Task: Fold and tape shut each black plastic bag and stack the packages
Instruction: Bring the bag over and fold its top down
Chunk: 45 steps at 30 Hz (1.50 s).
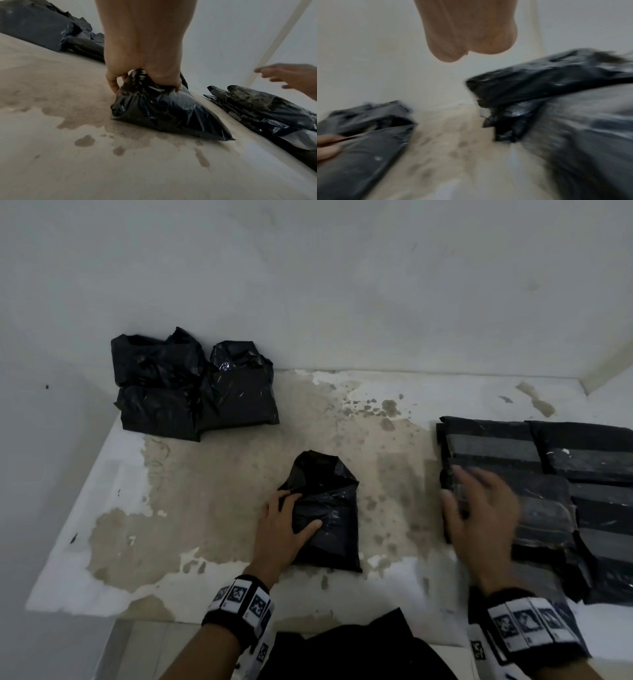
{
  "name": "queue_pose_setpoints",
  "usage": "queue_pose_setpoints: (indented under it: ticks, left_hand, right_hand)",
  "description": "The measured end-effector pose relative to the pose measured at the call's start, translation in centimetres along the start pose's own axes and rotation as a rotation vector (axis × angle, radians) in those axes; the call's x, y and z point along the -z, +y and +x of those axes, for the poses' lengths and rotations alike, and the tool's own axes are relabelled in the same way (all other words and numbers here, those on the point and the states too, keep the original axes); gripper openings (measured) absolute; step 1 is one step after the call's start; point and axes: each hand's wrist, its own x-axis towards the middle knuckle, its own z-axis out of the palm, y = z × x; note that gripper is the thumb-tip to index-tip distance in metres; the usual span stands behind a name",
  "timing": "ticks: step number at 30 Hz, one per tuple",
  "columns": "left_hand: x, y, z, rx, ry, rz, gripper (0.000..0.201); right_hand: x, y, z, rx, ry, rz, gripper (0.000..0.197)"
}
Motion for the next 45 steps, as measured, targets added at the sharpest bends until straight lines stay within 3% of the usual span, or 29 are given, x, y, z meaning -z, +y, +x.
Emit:
queue_pose_setpoints:
  ticks: [2,4,8,10,12,17,21,23,24,26,29,31,34,36,39,41,44,45]
  left_hand:
    - [-0.1,-0.1,-0.1,-0.002,0.010,-0.004,0.085]
    - [-0.2,-0.1,0.0,-0.009,0.007,0.003,0.081]
    - [-0.1,-0.3,-0.2,-0.005,-0.020,0.057,0.079]
    - [0.0,-0.8,-0.4,-0.010,-0.016,0.049,0.088]
    - [-0.1,-1.3,-0.6,-0.016,0.006,0.044,0.092]
    - [-0.3,-2.0,-0.9,-0.058,0.013,0.054,0.091]
    - [0.8,-1.0,-0.4,-0.159,0.125,-0.005,0.070]
    - [1.8,-0.6,1.3,-0.282,0.179,0.069,0.056]
    - [2.4,-0.5,2.5,-0.356,0.154,0.155,0.054]
    - [3.8,-0.3,5.3,-0.469,-0.018,0.356,0.052]
    - [5.7,0.4,8.4,-0.452,-0.267,0.608,0.044]
    - [6.6,0.7,9.6,-0.425,-0.235,0.488,0.032]
    - [7.1,-0.1,10.2,-0.303,-0.123,-0.063,0.015]
    - [7.1,-0.6,9.5,-0.218,-0.131,-0.350,0.004]
    - [6.3,-1.1,8.2,-0.171,-0.192,-0.492,0.009]
    - [5.9,-1.3,8.0,-0.135,-0.172,-0.551,0.014]
    - [5.9,-0.9,7.7,-0.015,-0.044,-0.716,0.017]
    - [5.8,-0.8,7.5,0.030,-0.002,-0.769,0.021]
  right_hand:
    - [-2.8,-4.4,0.5,0.249,-0.232,0.124,0.039]
    - [-6.7,-7.9,0.6,0.491,-0.451,-0.015,0.045]
    - [-11.0,-11.2,2.9,0.432,-0.754,-0.340,0.046]
    - [-11.6,-11.6,4.0,0.422,-0.768,-0.401,0.036]
    - [-11.6,-11.1,4.9,0.397,-0.755,-0.310,0.028]
    - [-9.9,-9.1,6.0,0.143,-0.681,-0.118,0.017]
    - [-9.6,-8.9,5.3,0.134,-0.729,-0.063,0.015]
    - [-9.6,-8.9,5.1,0.130,-0.721,-0.030,0.015]
    - [-9.6,-8.9,5.1,0.127,-0.717,-0.020,0.015]
    - [-9.6,-8.8,5.0,0.123,-0.711,-0.008,0.016]
    - [-9.6,-8.4,4.7,0.095,-0.705,0.014,0.018]
    - [-9.6,-7.9,4.6,0.066,-0.689,0.033,0.018]
    - [-9.7,-6.6,4.7,-0.093,-0.657,0.079,0.017]
    - [-10.0,-5.9,4.8,-0.211,-0.661,0.124,0.024]
    - [-10.6,-5.9,4.8,-0.299,-0.638,0.271,0.029]
    - [-10.6,-6.8,4.5,-0.395,-0.575,0.446,0.013]
    - [-11.2,-7.0,3.4,-0.548,-0.640,0.550,0.053]
    - [-11.6,-6.9,2.8,-0.567,-0.704,0.555,0.056]
